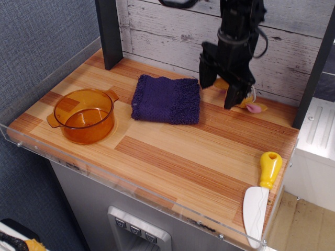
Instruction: Move the potatoes towards the middle of counter.
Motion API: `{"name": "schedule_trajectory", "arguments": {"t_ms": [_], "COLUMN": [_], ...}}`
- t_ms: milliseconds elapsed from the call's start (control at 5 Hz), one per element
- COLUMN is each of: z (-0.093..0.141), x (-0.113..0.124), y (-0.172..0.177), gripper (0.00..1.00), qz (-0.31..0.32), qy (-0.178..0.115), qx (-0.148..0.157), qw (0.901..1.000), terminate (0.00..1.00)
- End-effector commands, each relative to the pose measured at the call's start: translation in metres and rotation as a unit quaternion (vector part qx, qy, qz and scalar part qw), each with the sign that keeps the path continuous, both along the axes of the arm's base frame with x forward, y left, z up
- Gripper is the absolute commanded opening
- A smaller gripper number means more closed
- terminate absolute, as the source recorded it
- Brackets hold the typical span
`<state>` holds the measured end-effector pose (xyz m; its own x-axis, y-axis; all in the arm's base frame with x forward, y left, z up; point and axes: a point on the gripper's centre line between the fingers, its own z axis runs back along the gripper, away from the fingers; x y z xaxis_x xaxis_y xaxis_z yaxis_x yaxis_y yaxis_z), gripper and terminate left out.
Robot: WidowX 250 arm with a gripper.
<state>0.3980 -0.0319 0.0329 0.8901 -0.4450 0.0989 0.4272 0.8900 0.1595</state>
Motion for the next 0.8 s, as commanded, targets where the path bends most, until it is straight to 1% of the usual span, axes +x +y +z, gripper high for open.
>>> {"name": "schedule_trajectory", "arguments": {"t_ms": [0,400,600], "z": [0.0044,0.0006,0.0002], "x": [0.0016,-0.0005,-0.0013], "y": [-0.0025,-0.0005,0.0], "gripper": [1.0,1.0,0.0], "qz": [-0.009,-0.003,-0.001], "qy": [-0.021,-0.027,-0.033], "qx": [0.001,-0.004,-0.004], "qw": [0.9997,0.9996,0.9995], "terminate": [0.0,0.0,0.0]}}
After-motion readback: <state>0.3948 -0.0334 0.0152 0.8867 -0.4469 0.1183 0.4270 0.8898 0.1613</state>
